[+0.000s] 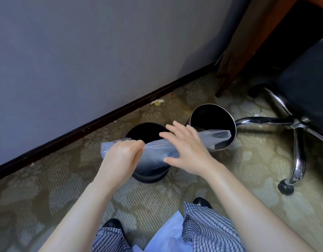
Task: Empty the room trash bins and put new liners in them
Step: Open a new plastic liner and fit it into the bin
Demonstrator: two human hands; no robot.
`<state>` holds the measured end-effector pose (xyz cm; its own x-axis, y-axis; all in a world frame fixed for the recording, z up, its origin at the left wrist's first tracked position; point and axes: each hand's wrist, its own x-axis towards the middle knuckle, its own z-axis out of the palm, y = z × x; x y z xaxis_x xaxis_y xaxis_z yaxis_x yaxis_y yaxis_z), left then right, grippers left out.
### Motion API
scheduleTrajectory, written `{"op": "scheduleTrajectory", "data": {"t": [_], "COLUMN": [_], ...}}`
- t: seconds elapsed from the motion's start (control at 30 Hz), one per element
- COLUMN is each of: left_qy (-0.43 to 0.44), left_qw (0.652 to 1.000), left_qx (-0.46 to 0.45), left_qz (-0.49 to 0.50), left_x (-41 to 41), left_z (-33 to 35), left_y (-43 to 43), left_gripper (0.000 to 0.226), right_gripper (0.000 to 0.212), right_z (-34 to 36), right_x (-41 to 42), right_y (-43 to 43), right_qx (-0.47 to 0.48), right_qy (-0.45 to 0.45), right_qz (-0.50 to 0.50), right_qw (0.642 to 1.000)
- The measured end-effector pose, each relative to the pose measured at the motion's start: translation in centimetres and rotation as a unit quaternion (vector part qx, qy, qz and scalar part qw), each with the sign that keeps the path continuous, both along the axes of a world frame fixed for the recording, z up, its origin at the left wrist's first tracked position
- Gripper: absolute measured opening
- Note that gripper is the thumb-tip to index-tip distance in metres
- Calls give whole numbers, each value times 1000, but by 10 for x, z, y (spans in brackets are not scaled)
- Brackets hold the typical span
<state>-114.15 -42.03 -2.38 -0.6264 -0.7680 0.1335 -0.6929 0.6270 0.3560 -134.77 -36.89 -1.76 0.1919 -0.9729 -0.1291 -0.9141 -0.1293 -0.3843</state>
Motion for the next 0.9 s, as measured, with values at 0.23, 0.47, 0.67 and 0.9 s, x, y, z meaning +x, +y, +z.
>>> {"op": "scheduleTrajectory", "data": {"t": [0.23,0.47,0.67,0.9], "left_qy": [62,1,-19,77], "left_qw": [994,979,961,910], "left_qx": [-1,144,243,375], "left_qz": [85,141,130,161], "left_x": [9,24,34,43], "left_z": [1,6,9,26], "left_y": [-1,-8,-12,-17], "left_gripper": [33,50,51,40], "right_gripper": [35,43,46,45], "right_z": [-1,-4,-20,-21], "right_x": [13,-1,-28,-38], "right_y": [-4,-6,-3,-2], "right_qx": [17,107,109,110], "right_qy": [-174,-229,-120,-62], "right_qz": [-58,-137,-232,-309], "right_qw": [983,958,959,943]}}
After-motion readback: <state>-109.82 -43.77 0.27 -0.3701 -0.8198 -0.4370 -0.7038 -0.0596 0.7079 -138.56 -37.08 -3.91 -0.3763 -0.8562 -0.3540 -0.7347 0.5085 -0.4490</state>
